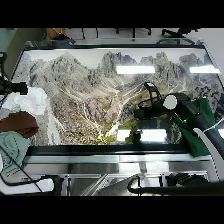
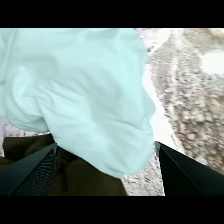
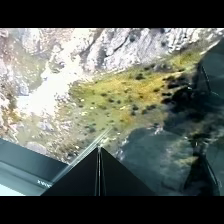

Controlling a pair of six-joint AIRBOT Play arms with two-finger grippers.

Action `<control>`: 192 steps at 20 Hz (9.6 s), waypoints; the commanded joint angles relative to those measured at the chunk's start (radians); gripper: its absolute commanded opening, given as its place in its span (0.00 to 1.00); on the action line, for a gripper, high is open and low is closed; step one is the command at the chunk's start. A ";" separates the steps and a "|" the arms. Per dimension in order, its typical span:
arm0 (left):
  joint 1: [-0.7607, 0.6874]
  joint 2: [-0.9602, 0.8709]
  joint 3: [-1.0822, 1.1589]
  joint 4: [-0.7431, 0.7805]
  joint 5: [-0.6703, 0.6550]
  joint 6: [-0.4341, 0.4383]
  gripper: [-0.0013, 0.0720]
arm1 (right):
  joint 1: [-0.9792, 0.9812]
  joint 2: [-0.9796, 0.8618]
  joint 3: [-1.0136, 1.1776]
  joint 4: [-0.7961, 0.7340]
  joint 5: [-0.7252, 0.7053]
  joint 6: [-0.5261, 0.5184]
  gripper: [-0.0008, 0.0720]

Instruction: Fold the shirts.

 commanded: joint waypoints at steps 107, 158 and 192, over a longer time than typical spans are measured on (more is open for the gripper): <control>-0.308 -0.112 -0.174 -1.073 0.076 0.109 0.96 | -0.212 -0.717 0.705 0.380 0.032 -0.571 0.56; -0.059 0.461 0.619 -0.991 -0.169 0.019 0.04 | -0.558 0.125 0.811 0.711 0.188 -0.647 0.03; -0.208 -0.442 0.464 -0.896 0.097 0.191 0.97 | -0.431 -0.665 0.546 0.571 -0.224 -0.813 0.51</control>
